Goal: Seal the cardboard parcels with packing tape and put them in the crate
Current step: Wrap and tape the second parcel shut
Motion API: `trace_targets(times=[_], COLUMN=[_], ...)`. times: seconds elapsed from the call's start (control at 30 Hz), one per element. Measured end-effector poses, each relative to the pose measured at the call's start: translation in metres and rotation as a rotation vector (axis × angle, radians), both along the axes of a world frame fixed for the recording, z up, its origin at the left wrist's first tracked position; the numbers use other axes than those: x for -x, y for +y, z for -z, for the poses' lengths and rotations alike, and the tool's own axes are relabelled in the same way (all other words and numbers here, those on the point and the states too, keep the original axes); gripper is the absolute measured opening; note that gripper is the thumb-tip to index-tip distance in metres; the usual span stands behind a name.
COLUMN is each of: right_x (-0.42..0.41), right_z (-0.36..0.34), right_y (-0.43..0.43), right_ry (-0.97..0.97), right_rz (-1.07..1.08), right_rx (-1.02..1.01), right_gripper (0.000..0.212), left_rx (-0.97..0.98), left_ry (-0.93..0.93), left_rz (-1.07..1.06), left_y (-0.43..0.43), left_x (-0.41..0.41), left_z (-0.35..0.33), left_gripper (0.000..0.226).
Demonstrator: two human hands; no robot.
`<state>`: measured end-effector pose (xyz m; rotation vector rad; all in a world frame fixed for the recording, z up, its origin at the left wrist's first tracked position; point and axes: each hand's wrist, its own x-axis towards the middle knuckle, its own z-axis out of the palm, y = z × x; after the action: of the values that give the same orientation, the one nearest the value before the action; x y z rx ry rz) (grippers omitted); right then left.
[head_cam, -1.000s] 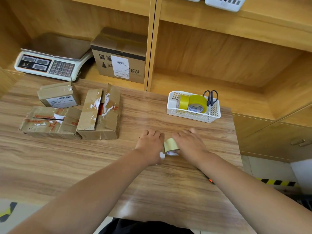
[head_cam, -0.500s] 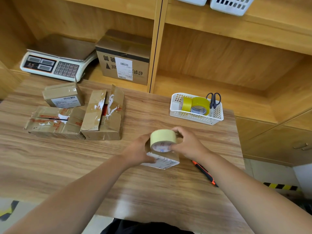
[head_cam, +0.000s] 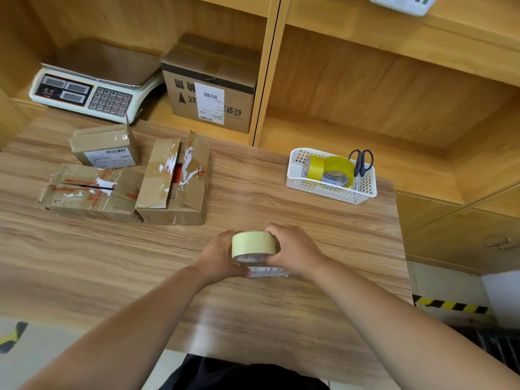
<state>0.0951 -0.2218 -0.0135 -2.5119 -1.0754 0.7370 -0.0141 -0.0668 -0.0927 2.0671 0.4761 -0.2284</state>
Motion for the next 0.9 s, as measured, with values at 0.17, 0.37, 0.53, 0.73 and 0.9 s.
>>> trace_targets(times=[0.17, 0.37, 0.53, 0.73, 0.9], right_x=[-0.01, -0.031, -0.04, -0.043, -0.045], right_z=[-0.014, -0.033, -0.046, -0.046, -0.035], right_y=[-0.004, -0.039, -0.055, -0.066, -0.073], right_ry=[-0.175, -0.272, -0.417, -0.505, -0.611], right_rz=[-0.119, -0.131, -0.277, -0.399, -0.418], right_rx=[0.13, 0.202, 0.285, 0.369, 0.385], right_gripper=[0.042, 0.036, 0.058, 0.05, 0.037], left_rx=[-0.061, -0.075, -0.057, -0.069, -0.08], left_ry=[0.021, 0.021, 0.038, 0.044, 0.052], left_rz=[0.037, 0.07, 0.065, 0.069, 0.067], left_y=[0.002, 0.002, 0.001, 0.0, 0.0], left_x=[0.003, 0.004, 0.004, 0.003, 0.004], left_z=[-0.005, -0.008, -0.008, -0.008, -0.008], left_gripper=[0.095, 0.09, 0.089, 0.088, 0.089])
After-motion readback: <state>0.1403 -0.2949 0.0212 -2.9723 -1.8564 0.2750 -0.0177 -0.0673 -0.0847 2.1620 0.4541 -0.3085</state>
